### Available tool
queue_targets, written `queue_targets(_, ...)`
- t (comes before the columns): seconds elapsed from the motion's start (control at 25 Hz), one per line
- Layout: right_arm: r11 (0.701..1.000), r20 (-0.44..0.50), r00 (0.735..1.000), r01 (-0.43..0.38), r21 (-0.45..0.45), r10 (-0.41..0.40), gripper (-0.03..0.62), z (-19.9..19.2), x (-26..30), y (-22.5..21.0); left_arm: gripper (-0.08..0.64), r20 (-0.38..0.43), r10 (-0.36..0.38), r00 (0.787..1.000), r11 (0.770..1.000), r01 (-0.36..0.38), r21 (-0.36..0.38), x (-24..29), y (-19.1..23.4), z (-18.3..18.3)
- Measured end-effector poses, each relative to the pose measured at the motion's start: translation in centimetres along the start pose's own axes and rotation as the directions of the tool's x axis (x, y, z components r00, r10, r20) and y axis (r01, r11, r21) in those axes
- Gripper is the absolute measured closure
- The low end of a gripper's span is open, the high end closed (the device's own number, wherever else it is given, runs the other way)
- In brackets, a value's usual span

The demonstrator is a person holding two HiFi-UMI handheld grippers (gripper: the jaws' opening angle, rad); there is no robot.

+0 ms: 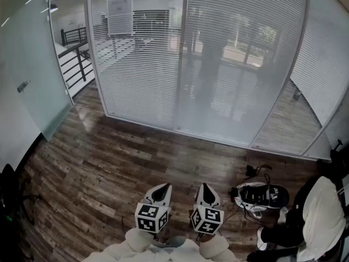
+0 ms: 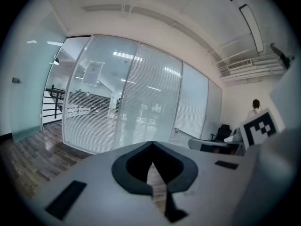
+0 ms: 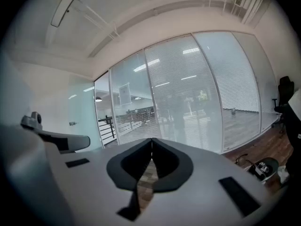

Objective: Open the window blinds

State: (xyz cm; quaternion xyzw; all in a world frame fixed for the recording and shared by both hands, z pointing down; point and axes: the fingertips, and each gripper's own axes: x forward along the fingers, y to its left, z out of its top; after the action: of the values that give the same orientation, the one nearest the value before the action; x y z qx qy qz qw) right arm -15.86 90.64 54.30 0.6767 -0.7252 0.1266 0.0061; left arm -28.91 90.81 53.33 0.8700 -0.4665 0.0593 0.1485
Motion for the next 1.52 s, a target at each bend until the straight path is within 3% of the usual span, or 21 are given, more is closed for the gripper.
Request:
queue_targets(0.2,1.000,-0.036,0.999,0.000,0.006,0.001,0.578,-0.5,3.1,-0.4,0.560,-0.013,0.018,1.000,1.000,-0.018,-0.002,2.2,1.8,0.2)
queue_targets(0.48,1.000,-0.011,1.000,-0.002,-0.013,0.002,0.578,1.4,8.7,-1.6,0.560,0.002,0.023,1.000,1.000,-0.023,0.002,7.2,4.1,2.2)
queue_targets(0.8,1.000,-0.023,0.999,-0.023,-0.017,0.023,0.580,4.2,18.8,-4.6,0.560,-0.034,0.021,0.999,1.000,-0.021,-0.005,17.0,6.8,5.0)
queue_targets(1.16,0.999,-0.025,0.999,-0.028,-0.034,0.028,0.580,7.5,30.0,-9.2,0.560,-0.005,0.000,1.000,1.000,0.000,0.030,28.9,8.6,9.8)
queue_targets(1.52,0.998,-0.064,0.997,-0.039,-0.041,0.036,0.580,8.4,38.6,-11.7,0.560,-0.022,0.031,0.999,0.999,-0.031,0.007,36.8,12.1,11.6)
